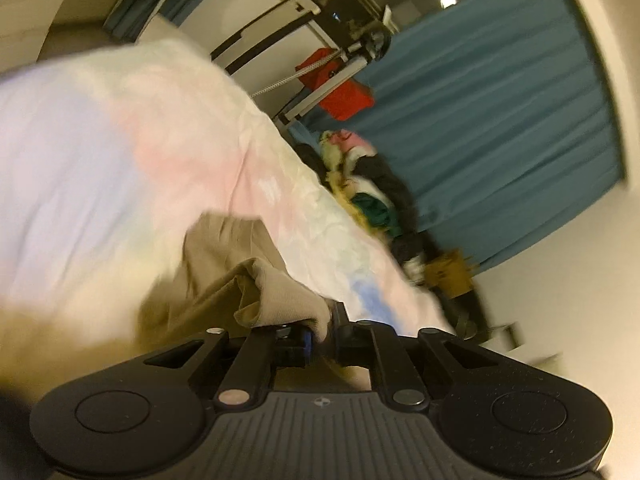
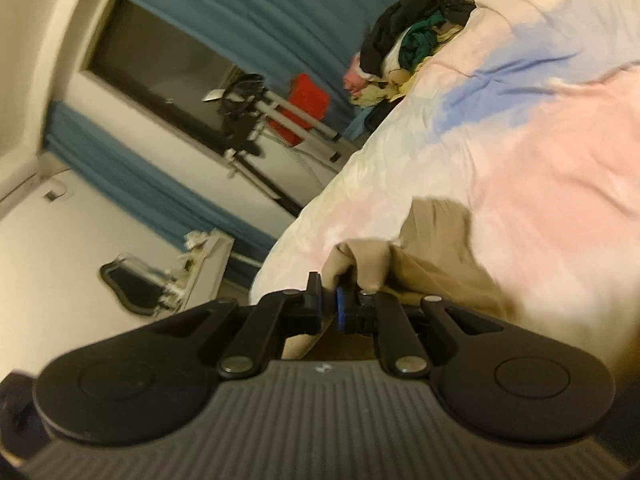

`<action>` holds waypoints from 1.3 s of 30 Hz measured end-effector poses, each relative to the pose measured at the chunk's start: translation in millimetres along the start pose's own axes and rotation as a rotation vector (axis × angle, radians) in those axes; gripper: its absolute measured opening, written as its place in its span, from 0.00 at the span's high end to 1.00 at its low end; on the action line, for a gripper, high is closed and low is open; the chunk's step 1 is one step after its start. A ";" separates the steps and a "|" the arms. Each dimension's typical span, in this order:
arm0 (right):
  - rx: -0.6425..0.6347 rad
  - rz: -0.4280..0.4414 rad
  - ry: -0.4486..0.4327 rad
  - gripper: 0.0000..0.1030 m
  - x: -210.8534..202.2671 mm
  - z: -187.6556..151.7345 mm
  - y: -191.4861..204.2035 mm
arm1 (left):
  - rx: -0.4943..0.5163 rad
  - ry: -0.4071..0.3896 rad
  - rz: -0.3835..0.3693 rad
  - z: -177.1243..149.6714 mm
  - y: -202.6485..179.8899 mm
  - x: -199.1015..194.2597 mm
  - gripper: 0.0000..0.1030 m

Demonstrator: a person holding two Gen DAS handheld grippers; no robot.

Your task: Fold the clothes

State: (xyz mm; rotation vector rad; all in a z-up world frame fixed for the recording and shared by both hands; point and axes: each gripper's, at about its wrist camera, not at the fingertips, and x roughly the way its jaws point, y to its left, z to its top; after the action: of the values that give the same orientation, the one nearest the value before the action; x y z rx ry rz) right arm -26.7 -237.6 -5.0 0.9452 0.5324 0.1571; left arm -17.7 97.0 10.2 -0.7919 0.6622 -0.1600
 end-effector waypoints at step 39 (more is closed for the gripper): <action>-0.607 -0.200 0.253 0.65 232.3 -7.4 -12.5 | 0.579 0.102 0.234 19.5 22.3 215.1 0.15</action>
State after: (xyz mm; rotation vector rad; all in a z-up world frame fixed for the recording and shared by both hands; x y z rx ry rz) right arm 168.3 -157.1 -103.2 0.2780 0.7536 0.2419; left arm 161.3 44.6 -100.9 -0.1489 0.7506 -0.1683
